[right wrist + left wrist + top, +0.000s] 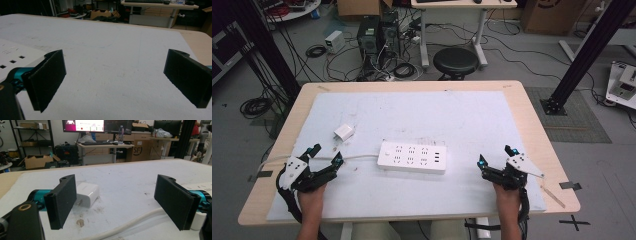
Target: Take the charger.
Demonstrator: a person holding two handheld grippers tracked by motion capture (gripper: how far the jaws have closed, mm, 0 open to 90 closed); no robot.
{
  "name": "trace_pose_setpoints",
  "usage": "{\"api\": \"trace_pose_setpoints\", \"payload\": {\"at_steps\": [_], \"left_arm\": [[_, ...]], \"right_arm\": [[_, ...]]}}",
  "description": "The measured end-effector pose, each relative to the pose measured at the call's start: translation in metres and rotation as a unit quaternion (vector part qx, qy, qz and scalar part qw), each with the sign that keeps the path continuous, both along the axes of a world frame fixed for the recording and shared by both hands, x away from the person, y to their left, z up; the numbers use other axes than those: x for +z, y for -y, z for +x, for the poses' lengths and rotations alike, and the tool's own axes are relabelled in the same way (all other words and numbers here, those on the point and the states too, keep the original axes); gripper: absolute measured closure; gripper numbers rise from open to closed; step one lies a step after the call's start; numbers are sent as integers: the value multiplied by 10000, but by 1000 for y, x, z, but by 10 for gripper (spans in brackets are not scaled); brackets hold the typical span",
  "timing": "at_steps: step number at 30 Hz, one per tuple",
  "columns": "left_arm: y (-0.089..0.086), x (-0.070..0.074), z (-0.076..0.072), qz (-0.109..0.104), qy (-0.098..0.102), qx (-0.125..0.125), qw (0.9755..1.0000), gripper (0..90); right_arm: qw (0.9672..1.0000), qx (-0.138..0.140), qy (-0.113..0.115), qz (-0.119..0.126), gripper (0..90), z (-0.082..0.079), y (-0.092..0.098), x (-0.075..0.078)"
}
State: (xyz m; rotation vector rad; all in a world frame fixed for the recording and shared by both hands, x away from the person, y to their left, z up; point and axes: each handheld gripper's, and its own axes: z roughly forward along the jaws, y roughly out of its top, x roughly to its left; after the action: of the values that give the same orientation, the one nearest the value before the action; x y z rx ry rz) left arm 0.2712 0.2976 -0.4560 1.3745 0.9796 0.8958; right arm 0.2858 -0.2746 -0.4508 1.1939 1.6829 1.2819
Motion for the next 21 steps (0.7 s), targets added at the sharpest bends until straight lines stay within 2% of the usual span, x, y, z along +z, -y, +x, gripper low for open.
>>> {"api": "trace_pose_setpoints", "payload": {"at_steps": [11,15,17,19,21], "left_arm": [[0,0,0,-6,6,11,10000,183],[-2,1,3,-15,-116,-37,9999,183],[-3,2,5,-74,-270,-88,9996,182],[-4,4,8,-192,-436,-151,9988,179],[-5,8,9,-140,-469,-183,9986,179]], "right_arm": [[10000,-11,20,-13,40,0,0,0],[10000,-30,-15,13,40,0,0,0],[10000,-38,44,-9,40,0,0,0],[10000,-46,4,3,40,0,0,0],[10000,-50,-30,-4,40,1,0,0]]}}
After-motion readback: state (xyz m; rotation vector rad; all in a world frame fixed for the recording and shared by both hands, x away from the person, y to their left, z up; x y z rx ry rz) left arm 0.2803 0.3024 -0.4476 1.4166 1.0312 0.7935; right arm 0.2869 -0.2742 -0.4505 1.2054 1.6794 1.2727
